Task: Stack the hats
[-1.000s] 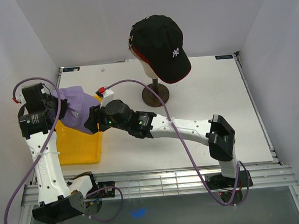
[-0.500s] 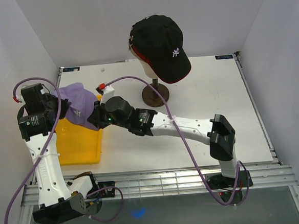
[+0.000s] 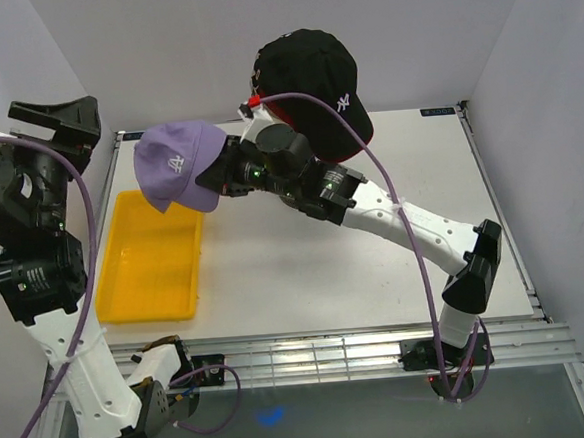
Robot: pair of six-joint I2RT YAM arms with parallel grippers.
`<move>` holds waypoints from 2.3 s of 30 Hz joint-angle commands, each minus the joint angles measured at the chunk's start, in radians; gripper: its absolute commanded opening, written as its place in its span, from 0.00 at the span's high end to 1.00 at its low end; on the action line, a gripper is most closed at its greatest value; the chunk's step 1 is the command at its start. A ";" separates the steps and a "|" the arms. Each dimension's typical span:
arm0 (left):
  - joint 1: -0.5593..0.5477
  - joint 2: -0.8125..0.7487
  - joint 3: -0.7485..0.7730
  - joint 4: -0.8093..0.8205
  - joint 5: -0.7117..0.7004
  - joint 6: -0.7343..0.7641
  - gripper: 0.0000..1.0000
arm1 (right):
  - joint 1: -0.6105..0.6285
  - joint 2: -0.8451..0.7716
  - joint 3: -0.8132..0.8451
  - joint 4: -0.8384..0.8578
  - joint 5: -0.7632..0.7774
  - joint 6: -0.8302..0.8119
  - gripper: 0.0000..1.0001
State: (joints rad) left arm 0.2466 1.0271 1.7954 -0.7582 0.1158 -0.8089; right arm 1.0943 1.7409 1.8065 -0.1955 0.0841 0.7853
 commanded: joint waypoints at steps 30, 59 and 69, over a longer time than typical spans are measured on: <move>-0.012 -0.211 -0.271 0.195 0.051 -0.115 0.14 | -0.740 -0.182 0.087 0.723 -0.400 0.732 0.92; -0.017 -0.205 -0.315 0.234 0.097 -0.130 0.16 | -0.824 -0.288 -0.394 1.025 -0.466 0.862 0.92; -0.021 -0.199 -0.324 0.237 0.099 -0.125 0.16 | -0.832 -0.235 -0.334 1.041 -0.478 0.870 0.92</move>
State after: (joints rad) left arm 0.2314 0.8257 1.4738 -0.5385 0.2005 -0.9367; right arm 0.2703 1.5013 1.4113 0.7574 -0.3851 1.6432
